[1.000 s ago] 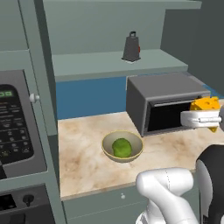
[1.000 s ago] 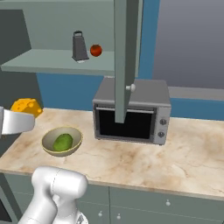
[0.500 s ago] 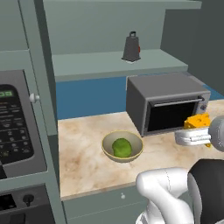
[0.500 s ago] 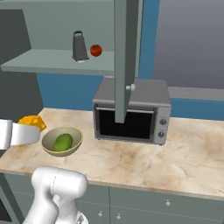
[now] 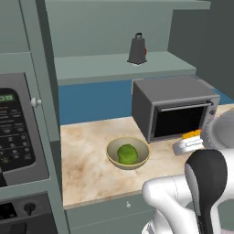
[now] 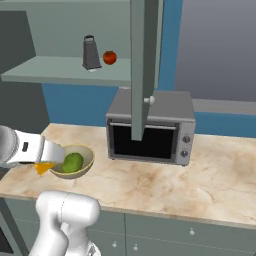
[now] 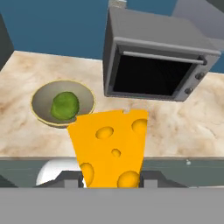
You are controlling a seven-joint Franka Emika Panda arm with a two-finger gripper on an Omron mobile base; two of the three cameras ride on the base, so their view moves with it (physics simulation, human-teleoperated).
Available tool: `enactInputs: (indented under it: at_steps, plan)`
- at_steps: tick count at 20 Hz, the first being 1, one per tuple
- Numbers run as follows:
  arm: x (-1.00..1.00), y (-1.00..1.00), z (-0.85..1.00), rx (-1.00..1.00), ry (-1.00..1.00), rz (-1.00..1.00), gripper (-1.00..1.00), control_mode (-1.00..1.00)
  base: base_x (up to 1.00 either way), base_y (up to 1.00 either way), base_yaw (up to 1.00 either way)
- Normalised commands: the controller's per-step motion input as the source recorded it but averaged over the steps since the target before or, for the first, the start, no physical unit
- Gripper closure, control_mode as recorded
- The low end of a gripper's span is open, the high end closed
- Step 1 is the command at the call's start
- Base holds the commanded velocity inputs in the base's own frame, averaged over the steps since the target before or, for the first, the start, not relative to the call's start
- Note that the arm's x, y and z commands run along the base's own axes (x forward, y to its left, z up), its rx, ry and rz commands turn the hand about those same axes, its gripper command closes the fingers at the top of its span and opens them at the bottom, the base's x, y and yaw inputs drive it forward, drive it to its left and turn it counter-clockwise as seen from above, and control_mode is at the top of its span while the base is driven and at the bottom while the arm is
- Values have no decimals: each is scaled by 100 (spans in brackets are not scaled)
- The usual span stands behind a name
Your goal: Pick the cheese from the fridge and the cheese grater from the cabinet and place them next to the salad bowl.
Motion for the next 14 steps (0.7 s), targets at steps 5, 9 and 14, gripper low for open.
enactInputs:
  at_steps: [5, 9, 14]
  plan:
    - [24, 0, -35, 0, 12, 2, 100, -100, 0, 0, 0]
    - [16, -4, -22, 0, 5, 3, 100, -100, 0, 0, 0]
    - [11, -21, -18, 0, 0, 6, 100, -100, 0, 0, 0]
